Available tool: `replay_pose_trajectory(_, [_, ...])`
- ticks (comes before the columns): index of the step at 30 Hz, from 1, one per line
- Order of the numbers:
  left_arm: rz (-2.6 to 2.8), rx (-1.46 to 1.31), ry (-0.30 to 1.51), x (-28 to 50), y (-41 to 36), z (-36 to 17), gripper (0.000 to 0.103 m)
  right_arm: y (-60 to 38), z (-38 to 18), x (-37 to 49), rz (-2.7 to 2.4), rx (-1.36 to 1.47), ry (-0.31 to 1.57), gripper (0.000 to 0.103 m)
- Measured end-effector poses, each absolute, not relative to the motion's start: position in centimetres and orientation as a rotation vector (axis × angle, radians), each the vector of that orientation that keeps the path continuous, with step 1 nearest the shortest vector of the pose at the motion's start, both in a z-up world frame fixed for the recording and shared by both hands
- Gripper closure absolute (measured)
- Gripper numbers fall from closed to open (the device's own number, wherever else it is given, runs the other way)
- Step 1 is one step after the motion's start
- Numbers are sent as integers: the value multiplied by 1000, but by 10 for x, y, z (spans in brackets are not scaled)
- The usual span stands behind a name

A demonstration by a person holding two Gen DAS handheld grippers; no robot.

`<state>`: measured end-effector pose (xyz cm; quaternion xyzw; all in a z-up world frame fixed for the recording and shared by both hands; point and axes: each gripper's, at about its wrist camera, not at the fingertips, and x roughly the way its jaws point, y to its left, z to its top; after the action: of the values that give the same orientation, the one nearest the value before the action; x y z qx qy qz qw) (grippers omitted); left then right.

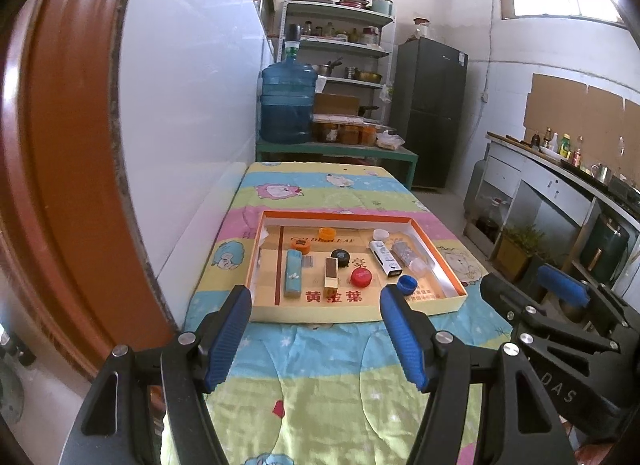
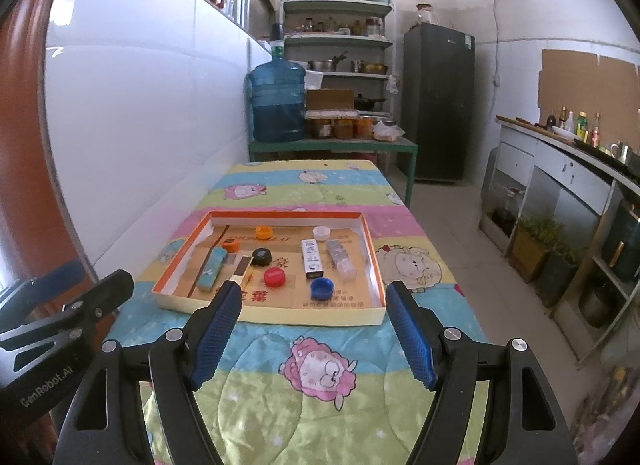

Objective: Organize rigid objects

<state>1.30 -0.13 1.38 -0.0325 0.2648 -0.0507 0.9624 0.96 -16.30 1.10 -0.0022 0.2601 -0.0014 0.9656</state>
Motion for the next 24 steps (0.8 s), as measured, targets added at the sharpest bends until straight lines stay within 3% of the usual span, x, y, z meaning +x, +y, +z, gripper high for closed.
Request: replay_pose_trajectory(24, [12, -45, 520, -15, -3, 19, 39, -156, 20, -21, -4, -14, 510, 27])
